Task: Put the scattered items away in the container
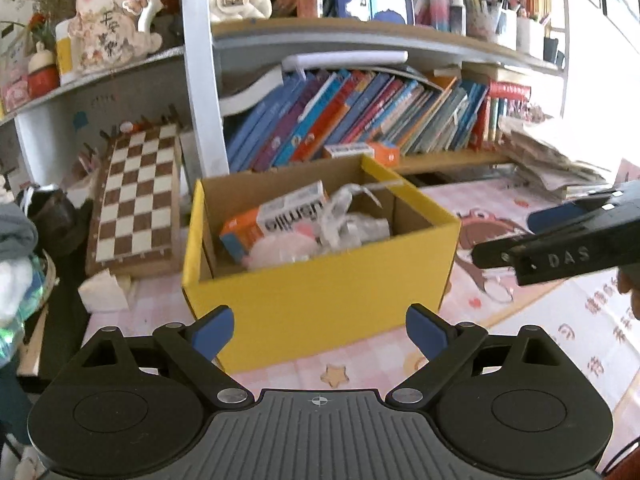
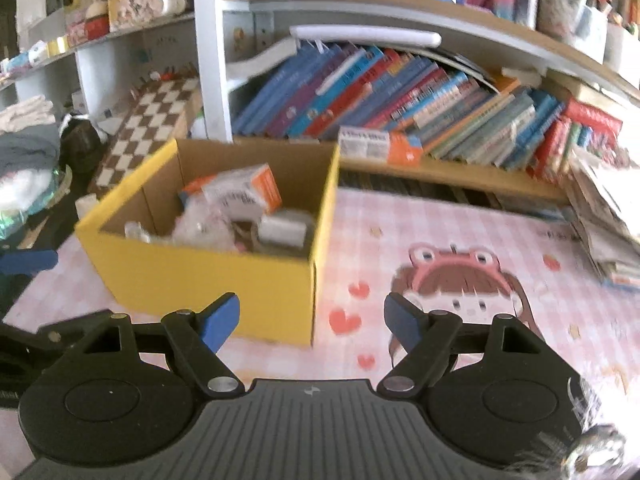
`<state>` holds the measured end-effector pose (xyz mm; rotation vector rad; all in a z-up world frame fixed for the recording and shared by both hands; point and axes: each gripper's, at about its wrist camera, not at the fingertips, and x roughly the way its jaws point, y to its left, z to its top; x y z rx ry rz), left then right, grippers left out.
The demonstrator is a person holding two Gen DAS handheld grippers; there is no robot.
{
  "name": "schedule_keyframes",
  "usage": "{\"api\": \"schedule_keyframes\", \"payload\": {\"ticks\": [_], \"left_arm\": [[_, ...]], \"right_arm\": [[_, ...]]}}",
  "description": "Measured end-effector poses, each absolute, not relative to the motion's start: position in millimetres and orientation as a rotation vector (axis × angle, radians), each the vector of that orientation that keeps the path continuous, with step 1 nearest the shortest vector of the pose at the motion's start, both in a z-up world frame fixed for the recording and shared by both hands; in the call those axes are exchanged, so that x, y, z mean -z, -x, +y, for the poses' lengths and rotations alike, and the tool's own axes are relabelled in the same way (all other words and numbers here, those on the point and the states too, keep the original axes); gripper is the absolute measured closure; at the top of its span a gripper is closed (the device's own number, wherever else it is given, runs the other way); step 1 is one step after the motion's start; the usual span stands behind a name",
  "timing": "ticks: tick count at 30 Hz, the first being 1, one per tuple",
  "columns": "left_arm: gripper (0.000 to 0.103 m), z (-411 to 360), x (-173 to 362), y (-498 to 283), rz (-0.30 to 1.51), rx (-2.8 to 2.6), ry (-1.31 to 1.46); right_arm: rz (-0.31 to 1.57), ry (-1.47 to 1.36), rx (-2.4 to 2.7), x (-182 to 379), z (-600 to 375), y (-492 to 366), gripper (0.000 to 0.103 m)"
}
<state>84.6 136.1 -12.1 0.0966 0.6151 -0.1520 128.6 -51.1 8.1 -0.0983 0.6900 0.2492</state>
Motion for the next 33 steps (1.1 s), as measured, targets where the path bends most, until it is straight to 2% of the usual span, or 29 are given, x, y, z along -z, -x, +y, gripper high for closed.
{"api": "schedule_keyframes", "payload": {"ticks": [7,12,19,33], "left_arm": [[0.008,136,26,-76,0.669,0.112,-0.043],[0.008,134,36,-70,0.707,0.086,0.013],[0.008,123,43,-65,0.731,0.094,-0.038],[0.0,111,45,-60,0.726,0.101,-0.071]], "right_arm": [[0.746,0.096,-0.178,21,-62,-101,0.023],[0.76,0.103,-0.155,30,-62,-90,0.015],[0.778,0.086,-0.112,36,-69,-85,0.01],[0.776,0.119,-0.139,41,-63,-74,0.006]]}}
